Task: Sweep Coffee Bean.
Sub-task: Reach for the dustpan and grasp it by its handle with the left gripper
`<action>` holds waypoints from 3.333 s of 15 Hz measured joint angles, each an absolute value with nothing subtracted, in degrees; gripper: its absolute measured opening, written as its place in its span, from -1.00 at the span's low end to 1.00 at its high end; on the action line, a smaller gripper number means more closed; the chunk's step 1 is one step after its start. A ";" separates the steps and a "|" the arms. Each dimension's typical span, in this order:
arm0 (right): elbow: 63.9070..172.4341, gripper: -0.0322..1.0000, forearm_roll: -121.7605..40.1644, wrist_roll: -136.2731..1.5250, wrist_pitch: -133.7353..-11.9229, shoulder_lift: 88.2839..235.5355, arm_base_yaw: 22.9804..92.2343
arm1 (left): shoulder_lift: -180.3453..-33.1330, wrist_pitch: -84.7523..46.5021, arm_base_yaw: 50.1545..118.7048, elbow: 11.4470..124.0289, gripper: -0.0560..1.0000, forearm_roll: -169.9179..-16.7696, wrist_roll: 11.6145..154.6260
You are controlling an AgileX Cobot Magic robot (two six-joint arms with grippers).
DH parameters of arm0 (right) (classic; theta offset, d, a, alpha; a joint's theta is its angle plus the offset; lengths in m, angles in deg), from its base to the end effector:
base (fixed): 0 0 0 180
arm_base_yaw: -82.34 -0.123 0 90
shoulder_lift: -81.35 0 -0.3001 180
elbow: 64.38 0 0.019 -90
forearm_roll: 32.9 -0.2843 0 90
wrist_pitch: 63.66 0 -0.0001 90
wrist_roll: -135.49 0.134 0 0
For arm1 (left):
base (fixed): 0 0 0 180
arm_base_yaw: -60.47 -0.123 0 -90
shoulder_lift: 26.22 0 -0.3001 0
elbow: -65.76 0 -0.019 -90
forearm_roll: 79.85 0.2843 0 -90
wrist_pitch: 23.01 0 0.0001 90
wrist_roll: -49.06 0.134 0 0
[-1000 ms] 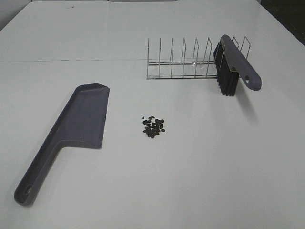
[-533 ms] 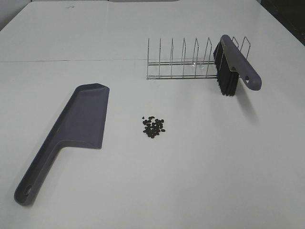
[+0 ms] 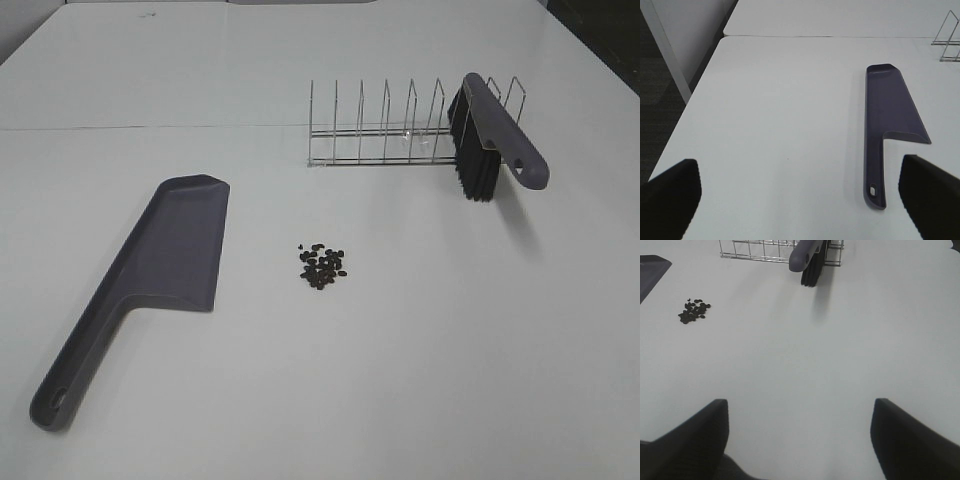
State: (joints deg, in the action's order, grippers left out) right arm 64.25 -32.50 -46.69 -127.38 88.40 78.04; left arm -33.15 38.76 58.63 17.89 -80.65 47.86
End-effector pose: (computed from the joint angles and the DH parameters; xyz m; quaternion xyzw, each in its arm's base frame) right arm 0.0478 0.0027 0.2535 -0.0493 0.8738 0.0055 0.4837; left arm 0.0433 -0.0003 0.2786 -0.0221 0.8504 -0.0040 0.5257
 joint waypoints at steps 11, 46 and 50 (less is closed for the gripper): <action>64.25 0.33 -32.50 -46.69 -127.38 88.40 78.04 | -33.15 38.76 58.63 17.89 0.98 -80.65 47.86; 64.25 0.33 -32.50 -46.69 -127.38 88.40 78.04 | -140.07 15.15 79.26 42.87 0.98 -77.84 31.13; 64.25 0.33 -32.50 -46.69 -127.38 88.40 78.04 | -143.33 14.06 79.26 44.36 0.98 -78.07 31.13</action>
